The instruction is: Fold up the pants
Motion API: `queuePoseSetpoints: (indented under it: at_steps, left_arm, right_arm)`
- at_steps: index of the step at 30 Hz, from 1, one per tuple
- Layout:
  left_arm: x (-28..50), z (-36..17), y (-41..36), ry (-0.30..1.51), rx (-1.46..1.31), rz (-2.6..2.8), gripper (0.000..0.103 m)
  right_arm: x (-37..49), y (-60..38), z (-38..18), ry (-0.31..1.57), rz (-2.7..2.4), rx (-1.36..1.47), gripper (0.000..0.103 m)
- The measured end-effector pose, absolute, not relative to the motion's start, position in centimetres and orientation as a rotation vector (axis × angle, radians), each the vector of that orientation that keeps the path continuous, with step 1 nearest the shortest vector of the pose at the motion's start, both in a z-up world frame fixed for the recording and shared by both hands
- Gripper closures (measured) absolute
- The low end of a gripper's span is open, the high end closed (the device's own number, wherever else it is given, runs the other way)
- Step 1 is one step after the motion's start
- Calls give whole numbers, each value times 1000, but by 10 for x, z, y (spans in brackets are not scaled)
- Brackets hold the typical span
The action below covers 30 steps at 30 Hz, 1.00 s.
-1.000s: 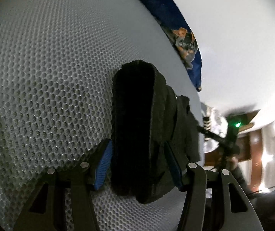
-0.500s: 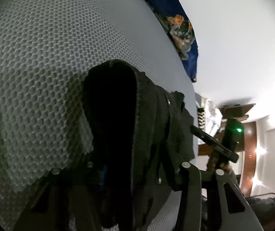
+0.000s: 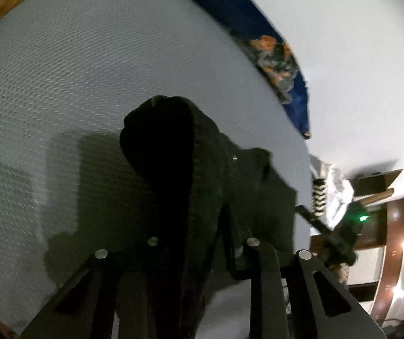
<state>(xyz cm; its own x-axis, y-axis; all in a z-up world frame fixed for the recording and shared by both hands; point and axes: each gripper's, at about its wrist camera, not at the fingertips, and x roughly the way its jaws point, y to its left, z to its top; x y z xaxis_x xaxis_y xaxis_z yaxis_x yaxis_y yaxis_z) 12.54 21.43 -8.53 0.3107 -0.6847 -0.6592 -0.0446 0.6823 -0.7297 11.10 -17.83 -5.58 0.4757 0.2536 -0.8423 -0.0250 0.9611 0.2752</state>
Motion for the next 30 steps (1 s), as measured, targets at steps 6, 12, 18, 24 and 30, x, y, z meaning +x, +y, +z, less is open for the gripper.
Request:
queuePoseSetpoints:
  at_steps: [6, 12, 18, 24, 30]
  left_arm:
    - [119, -43, 155, 1136, -750, -492, 81]
    - [124, -17, 78, 1096, -687, -519, 81]
    - [133, -15, 16, 1094, -630, -553, 81]
    - [139, -23, -37, 1104, -598, -581, 81]
    - [141, -48, -75, 1144, -511, -549, 81]
  right_arm:
    - [96, -219, -47, 1006, 149, 325, 38]
    - [75, -260, -42, 949, 95, 331, 38]
    - [48, -299, -45, 893, 32, 367, 37]
    - [39, -316, -55, 855, -35, 372, 37]
    - [34, -339, -57, 821, -73, 447, 37]
